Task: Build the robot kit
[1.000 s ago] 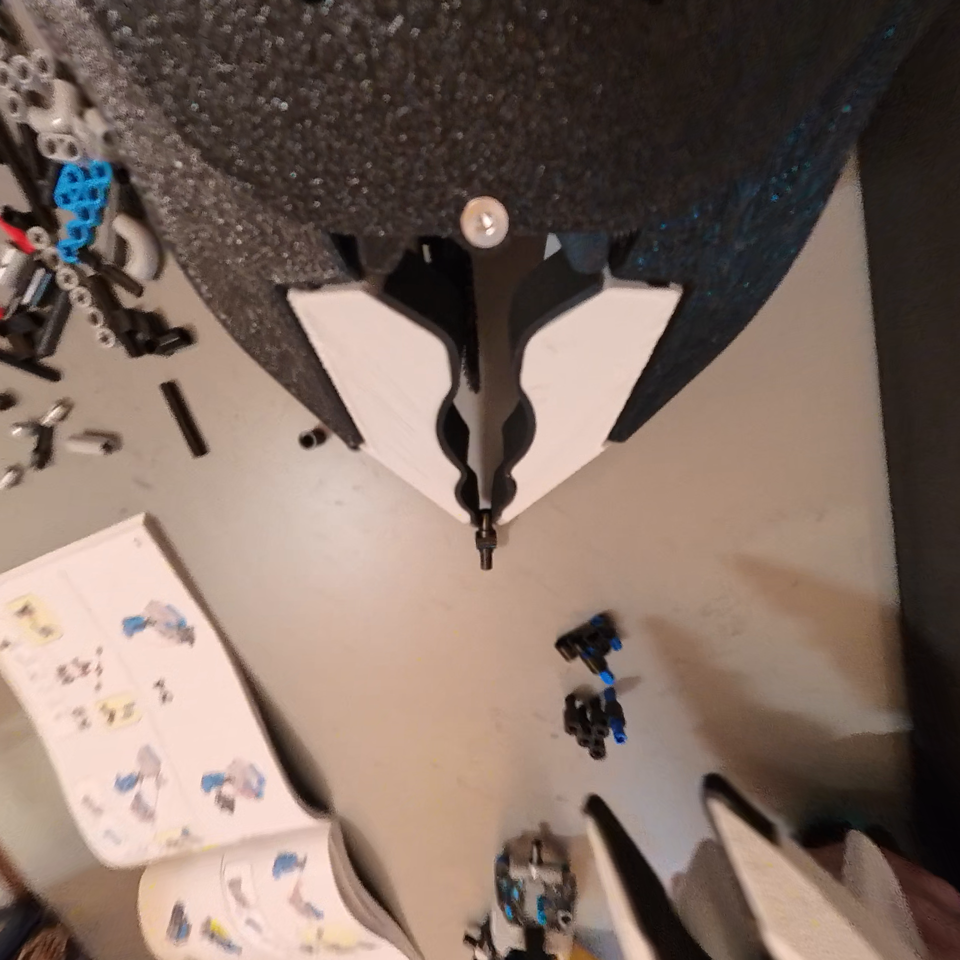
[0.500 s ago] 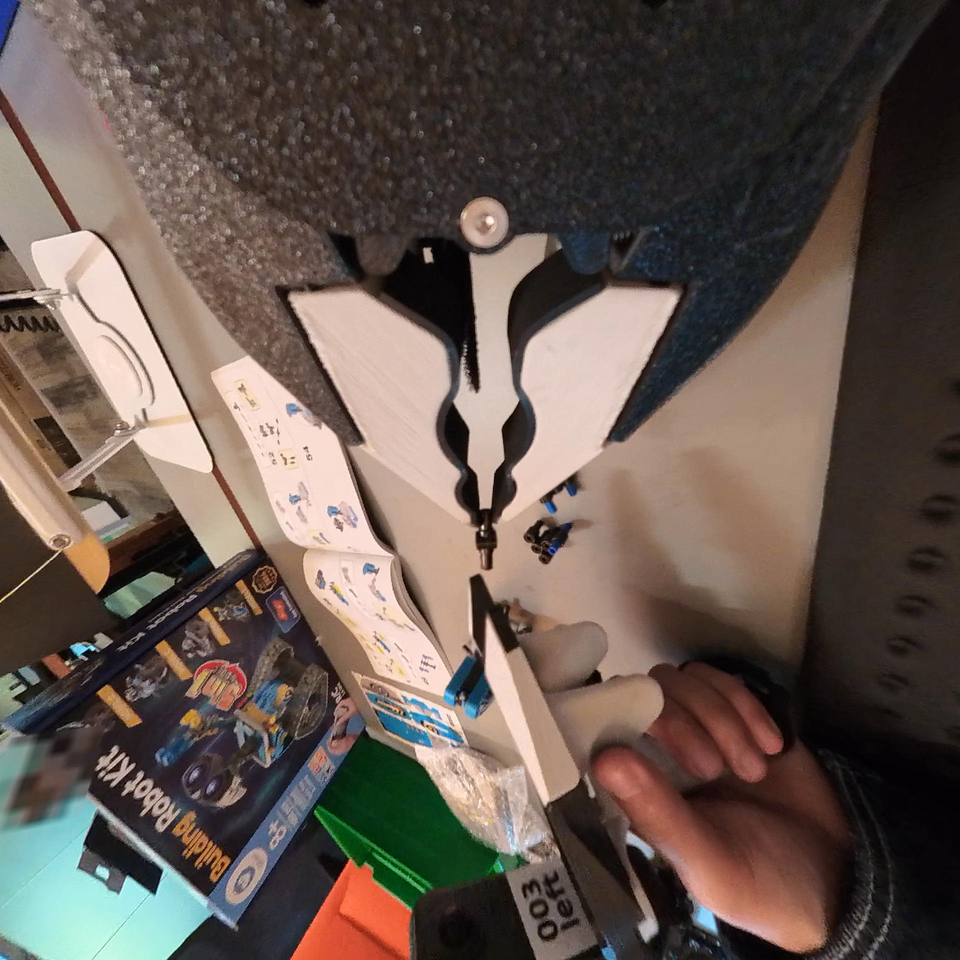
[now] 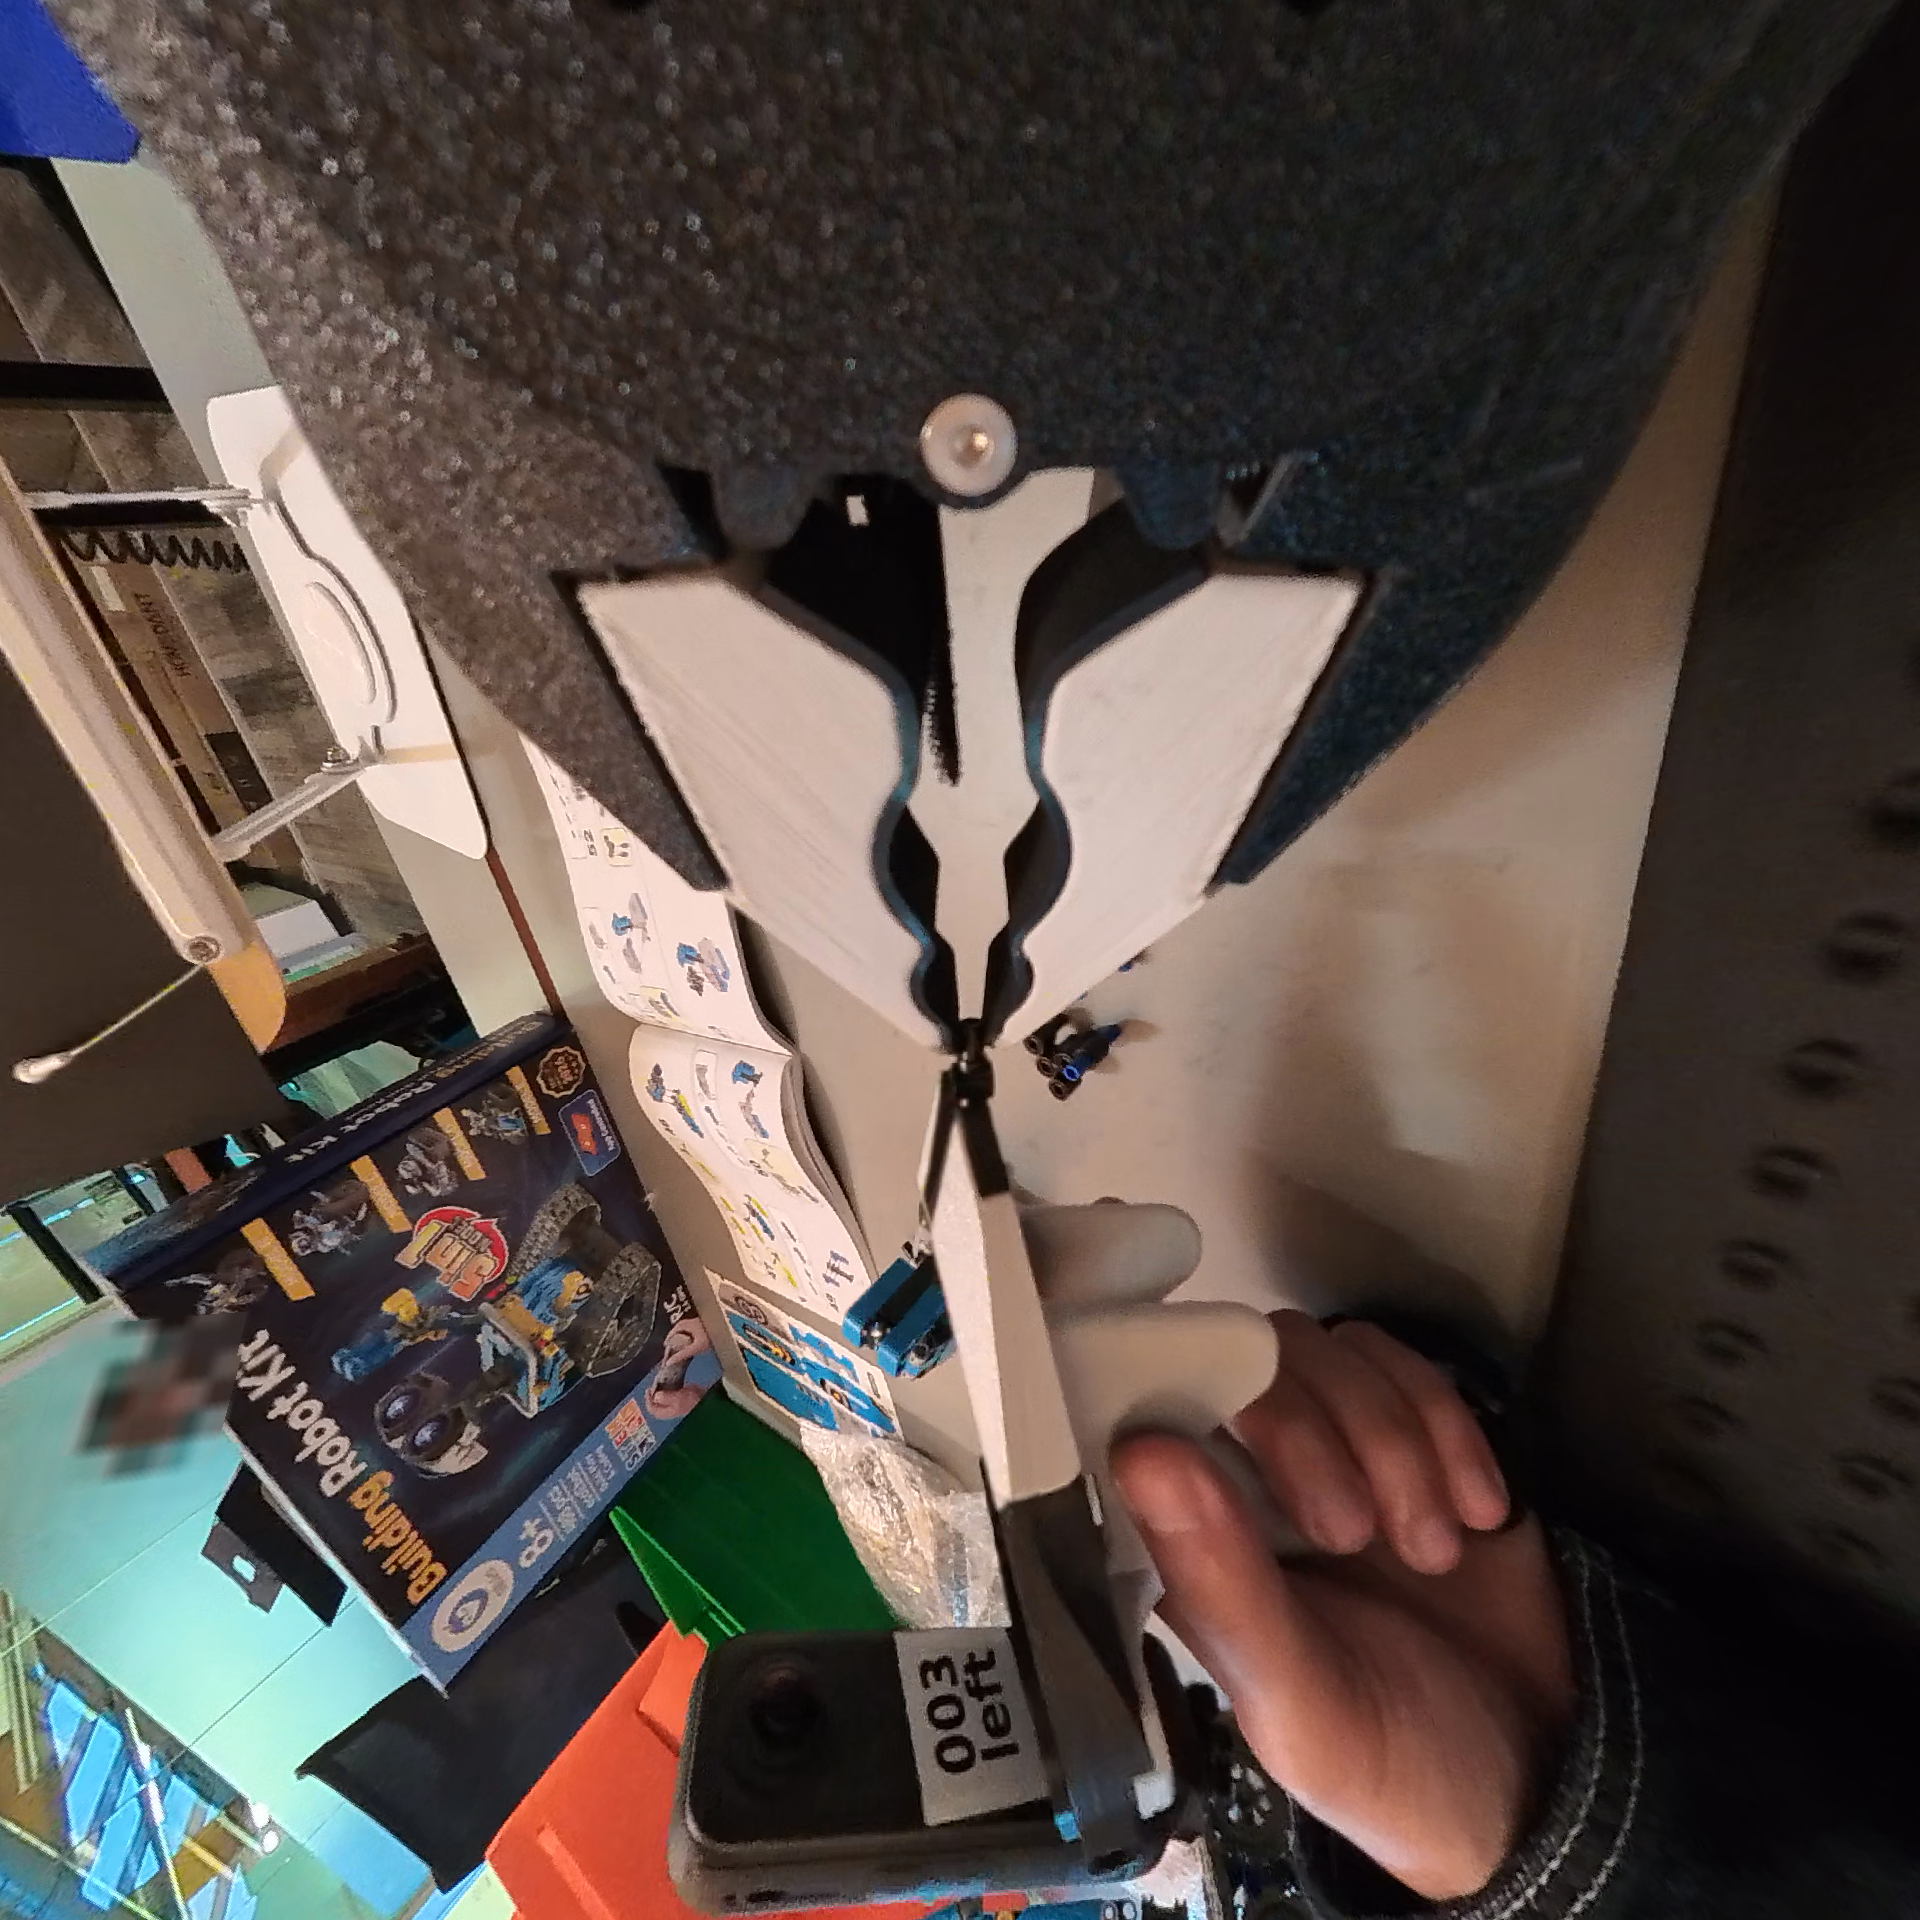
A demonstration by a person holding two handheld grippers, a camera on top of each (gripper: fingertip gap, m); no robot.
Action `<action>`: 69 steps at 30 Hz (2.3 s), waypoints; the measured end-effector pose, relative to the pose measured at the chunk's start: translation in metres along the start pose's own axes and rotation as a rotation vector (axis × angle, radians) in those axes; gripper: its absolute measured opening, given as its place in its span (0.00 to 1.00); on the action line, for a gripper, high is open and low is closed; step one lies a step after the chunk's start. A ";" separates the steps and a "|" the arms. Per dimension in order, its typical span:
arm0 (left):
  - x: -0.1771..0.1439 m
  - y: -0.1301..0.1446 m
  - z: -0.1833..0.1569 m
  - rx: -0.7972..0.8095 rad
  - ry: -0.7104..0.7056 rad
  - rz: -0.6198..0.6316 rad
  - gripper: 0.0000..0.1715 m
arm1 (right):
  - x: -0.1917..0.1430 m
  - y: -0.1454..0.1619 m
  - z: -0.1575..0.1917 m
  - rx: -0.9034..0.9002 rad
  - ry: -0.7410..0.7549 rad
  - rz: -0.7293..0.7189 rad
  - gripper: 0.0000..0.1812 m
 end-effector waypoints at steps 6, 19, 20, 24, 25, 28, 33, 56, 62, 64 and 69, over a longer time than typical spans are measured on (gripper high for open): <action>0.000 0.002 0.001 0.011 -0.015 0.013 0.03 | 0.000 0.000 0.002 -0.014 -0.008 0.004 0.02; 0.002 0.006 0.004 0.003 -0.032 0.053 0.04 | 0.001 0.002 0.005 0.007 -0.009 0.030 0.02; 0.002 0.006 0.004 0.017 -0.040 0.059 0.04 | 0.000 0.002 0.005 0.073 -0.028 0.033 0.02; -0.007 -0.002 0.009 0.081 -0.123 0.019 0.04 | -0.008 0.034 -0.023 0.354 -0.152 0.191 0.17; -0.009 -0.004 0.009 0.089 -0.132 0.004 0.04 | -0.011 0.052 -0.035 0.400 -0.160 0.275 0.16; -0.012 -0.007 0.009 0.128 -0.159 -0.009 0.04 | -0.014 0.090 -0.050 0.521 -0.261 0.472 0.12; -0.016 -0.012 0.000 0.194 -0.148 -0.034 0.04 | -0.007 0.115 -0.050 0.495 -0.312 0.581 0.11; -0.041 -0.045 -0.026 -0.013 0.198 -0.359 0.03 | 0.019 -0.052 -0.054 0.922 -0.342 -0.317 0.03; -0.042 -0.046 -0.027 -0.034 0.220 -0.381 0.03 | 0.022 -0.055 -0.050 0.905 -0.332 -0.328 0.03; -0.045 -0.047 -0.028 -0.051 0.246 -0.406 0.03 | 0.023 -0.055 -0.048 0.895 -0.332 -0.324 0.03; -0.042 -0.046 -0.030 -0.068 0.268 -0.410 0.03 | 0.027 -0.056 -0.043 0.853 -0.309 -0.311 0.03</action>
Point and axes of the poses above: each gripper's, where its closed fingertips meet, x out along the fingers, y out of its underside, z = x × y across the jaws, the point moved 3 cm from there along -x, back along the fingers, and after that the axes turned 6 degrees about y, right-handed, at the moved point
